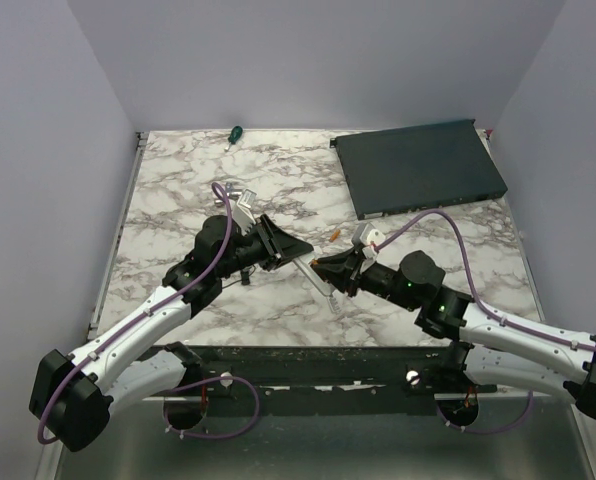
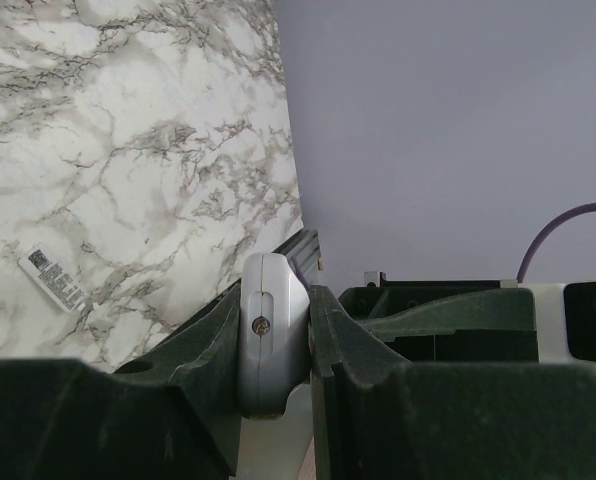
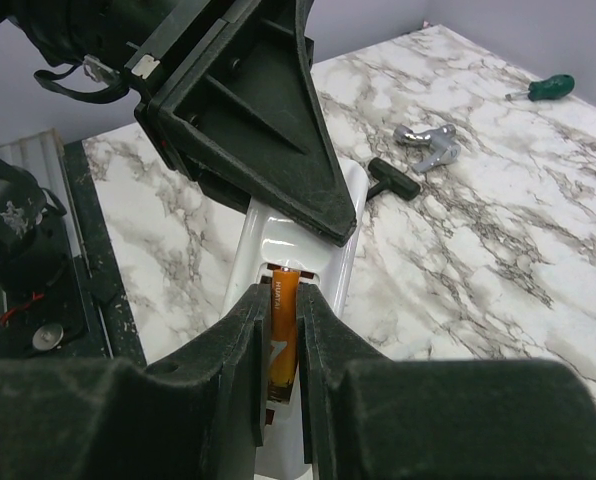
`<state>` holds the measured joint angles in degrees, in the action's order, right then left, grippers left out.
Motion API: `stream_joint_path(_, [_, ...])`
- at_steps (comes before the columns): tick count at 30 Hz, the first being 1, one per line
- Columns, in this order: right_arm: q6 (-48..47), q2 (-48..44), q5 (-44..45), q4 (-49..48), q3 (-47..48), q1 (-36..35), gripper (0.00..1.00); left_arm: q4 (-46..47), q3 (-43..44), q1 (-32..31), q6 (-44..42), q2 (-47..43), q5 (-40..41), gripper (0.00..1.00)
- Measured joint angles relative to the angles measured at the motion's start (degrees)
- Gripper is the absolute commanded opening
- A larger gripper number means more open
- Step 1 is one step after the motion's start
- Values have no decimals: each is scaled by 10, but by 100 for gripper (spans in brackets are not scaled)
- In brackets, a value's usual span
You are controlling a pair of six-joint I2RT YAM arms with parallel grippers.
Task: Load the batteries into the remote control
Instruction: Load the battery into the remote control.
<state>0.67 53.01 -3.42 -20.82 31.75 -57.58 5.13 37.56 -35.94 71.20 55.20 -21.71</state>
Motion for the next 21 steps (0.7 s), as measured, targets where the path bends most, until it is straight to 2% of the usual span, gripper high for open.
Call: stream_joint_path(21, [-1,-5,25,12,-1,-1,36,0,0,3,0,0,0,0])
